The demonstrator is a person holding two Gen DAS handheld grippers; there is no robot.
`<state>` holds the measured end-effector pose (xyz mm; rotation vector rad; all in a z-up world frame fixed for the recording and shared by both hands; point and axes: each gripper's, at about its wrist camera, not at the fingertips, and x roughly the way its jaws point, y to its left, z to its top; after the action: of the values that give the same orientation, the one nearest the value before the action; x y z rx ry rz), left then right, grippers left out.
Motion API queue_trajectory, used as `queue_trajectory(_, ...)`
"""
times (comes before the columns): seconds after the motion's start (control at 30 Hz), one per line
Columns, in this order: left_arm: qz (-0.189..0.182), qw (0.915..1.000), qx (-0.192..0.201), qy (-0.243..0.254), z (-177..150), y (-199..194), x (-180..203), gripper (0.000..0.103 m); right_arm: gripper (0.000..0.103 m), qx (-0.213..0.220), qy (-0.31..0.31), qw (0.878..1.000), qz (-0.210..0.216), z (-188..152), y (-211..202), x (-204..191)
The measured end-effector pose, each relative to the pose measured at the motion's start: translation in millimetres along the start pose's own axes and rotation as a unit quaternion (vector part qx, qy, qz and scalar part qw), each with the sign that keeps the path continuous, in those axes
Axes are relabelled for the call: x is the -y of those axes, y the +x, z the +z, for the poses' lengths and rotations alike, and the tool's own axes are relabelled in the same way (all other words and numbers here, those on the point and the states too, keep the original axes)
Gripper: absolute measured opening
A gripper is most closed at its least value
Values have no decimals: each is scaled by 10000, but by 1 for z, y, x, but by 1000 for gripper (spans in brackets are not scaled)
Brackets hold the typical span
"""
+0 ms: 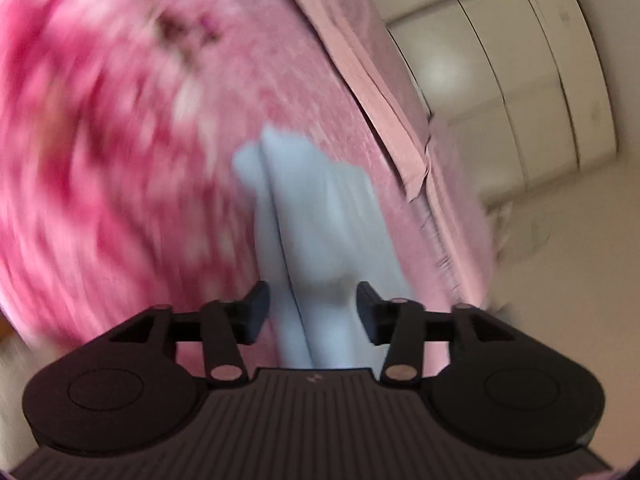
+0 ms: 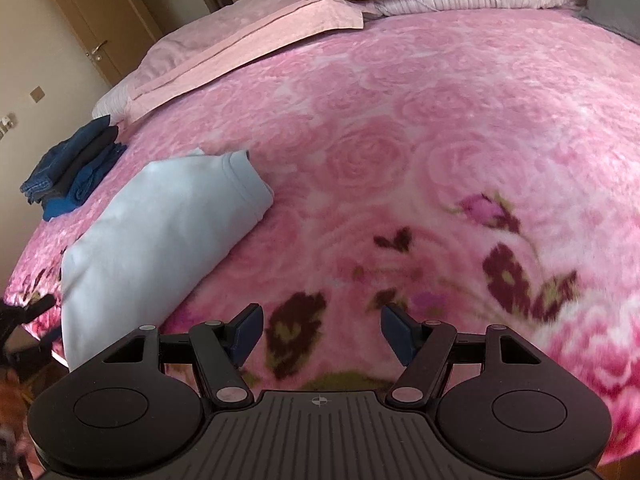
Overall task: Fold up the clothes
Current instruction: 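Grasp the folded sweatshirt edge with the left tool and lift it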
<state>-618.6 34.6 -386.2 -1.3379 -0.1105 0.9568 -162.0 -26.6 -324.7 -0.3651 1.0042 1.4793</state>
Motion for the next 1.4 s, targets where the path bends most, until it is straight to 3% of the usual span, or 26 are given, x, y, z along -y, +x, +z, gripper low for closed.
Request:
queue_trajectory(0.13, 75, 10000, -44, -42, -22, 18, -2, 44, 69, -59, -38, 9999, 86, -1, 4, -5)
queue_trajectory(0.17, 70, 10000, -21, 58, -22, 21, 0, 28, 69, -70, -48, 9999, 110, -2, 4, -6)
queue_trajectory(0.2, 63, 9998, -45, 194, -20, 22, 2, 21, 69, -68, -46, 9999, 134, -4, 4, -7)
queue_trajectory(0.27, 69, 9982, -180, 562, -14, 22, 10, 17, 69, -89, 8, 9998, 168, -6, 5, -6)
queue_trajectory(0.43, 226, 9903, -397, 1311, 27, 2, 19, 16, 69, -130, 76, 9997, 204, -5, 3, -4)
queue_trajectory(0.67, 536, 9765, -848, 1909, 77, -12, 4, 18, 69, -300, 153, 9972, 675, -6, 11, -12)
queue_trajectory(0.83, 378, 9845, -801, 1516, 75, -15, -9, 27, 69, -377, 163, 9916, 1223, -2, 25, -22)
queue_trajectory(0.9, 231, 9916, -657, 1090, 75, -16, -19, 34, 69, -447, 385, 9875, 1464, 3, 34, -19)
queue_trajectory(1.0, 39, 9976, -521, 452, 71, -11, -32, 34, 69, -504, 763, 9814, 1691, 12, 48, -14)
queue_trajectory(1.1, 148, 9961, -525, 700, 70, -10, -26, 23, 69, -531, 927, 9739, 2003, 24, 59, -14)
queue_trajectory(1.27, 246, 9920, -693, 1029, 79, -9, -16, 19, 68, -748, 1233, 9619, 2322, 34, 89, -17)
queue_trajectory(1.3, 252, 9910, -724, 1094, 80, -9, -14, 18, 63, -775, 1220, 9620, 2316, 33, 94, -20)
queue_trajectory(1.33, 237, 9904, -751, 1138, 83, -10, -12, 18, 48, -806, 1211, 9620, 2309, 31, 98, -23)
queue_trajectory(1.37, 229, 9898, -754, 1184, 85, -12, -11, 18, 25, -848, 1220, 9617, 2303, 29, 99, -26)
queue_trajectory(1.4, 244, 9892, -737, 1244, 89, -13, -11, 17, 24, -889, 1228, 9614, 2296, 27, 100, -29)
